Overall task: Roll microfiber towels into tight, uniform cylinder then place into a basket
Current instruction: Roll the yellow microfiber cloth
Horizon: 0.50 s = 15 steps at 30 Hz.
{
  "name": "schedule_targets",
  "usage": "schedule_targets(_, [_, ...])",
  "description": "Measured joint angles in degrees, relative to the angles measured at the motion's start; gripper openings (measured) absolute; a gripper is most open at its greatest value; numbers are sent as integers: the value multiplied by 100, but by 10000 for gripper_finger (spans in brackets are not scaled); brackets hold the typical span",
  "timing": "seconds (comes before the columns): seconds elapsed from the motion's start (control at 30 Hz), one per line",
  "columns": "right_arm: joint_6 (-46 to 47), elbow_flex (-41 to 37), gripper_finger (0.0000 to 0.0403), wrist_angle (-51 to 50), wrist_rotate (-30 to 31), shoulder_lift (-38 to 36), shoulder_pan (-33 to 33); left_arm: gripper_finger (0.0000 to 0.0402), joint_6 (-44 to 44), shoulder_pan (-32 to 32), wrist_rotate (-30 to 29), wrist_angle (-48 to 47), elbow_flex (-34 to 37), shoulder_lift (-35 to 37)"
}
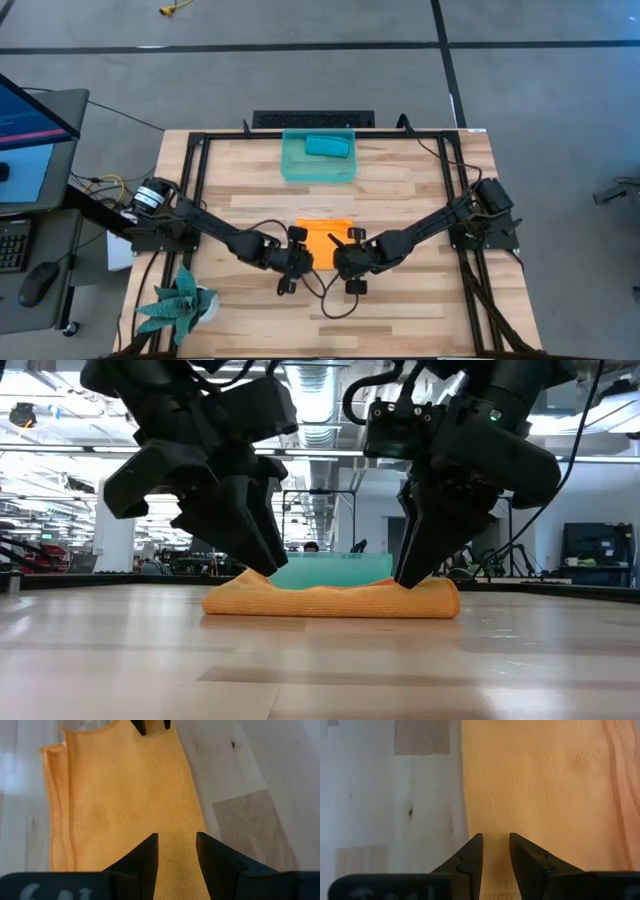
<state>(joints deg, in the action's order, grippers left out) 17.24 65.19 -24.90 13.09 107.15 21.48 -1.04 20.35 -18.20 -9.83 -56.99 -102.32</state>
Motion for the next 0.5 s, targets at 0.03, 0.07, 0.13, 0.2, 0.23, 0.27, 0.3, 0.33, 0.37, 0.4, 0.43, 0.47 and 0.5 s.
schedule_targets(0.03, [74,0,118,-51,1,0,11,125,0,-19,38,-5,0,0])
schedule_targets(0.07, [158,0,118,-126,-1,0,19,125,-5,-45,100,-11,0,0])
schedule_targets(0.13, [367,0,118,-297,-17,0,25,125,-61,-89,206,-11,0,0])
schedule_targets(0.2, [552,0,118,-395,-19,0,29,125,-126,-132,323,-11,0,0])
schedule_targets(0.23, [620,0,118,-400,-17,0,49,125,-136,-152,369,-13,0,0])
schedule_targets(0.27, [663,0,118,-392,-15,0,62,125,-136,-172,441,-13,0,0])
schedule_targets(0.3, [676,0,118,-382,-14,0,68,125,-135,-186,473,-13,0,0])
schedule_targets(0.33, [679,0,118,-382,-14,0,76,125,-134,-202,497,-13,0,0])
schedule_targets(0.37, [694,0,118,-385,-14,0,78,125,-134,-220,497,-13,0,0])
schedule_targets(0.4, [733,0,118,-390,-16,1,80,125,-131,-235,499,-13,0,0])
schedule_targets(0.43, [792,5,118,-395,-20,35,80,125,-104,-250,499,-3,-1,-27])
schedule_targets(0.47, [829,13,118,-367,-68,99,76,125,-73,-264,499,26,-4,-68])
schedule_targets(0.5, [833,9,118,-399,-140,146,55,125,-66,-268,499,-12,-4,-97])
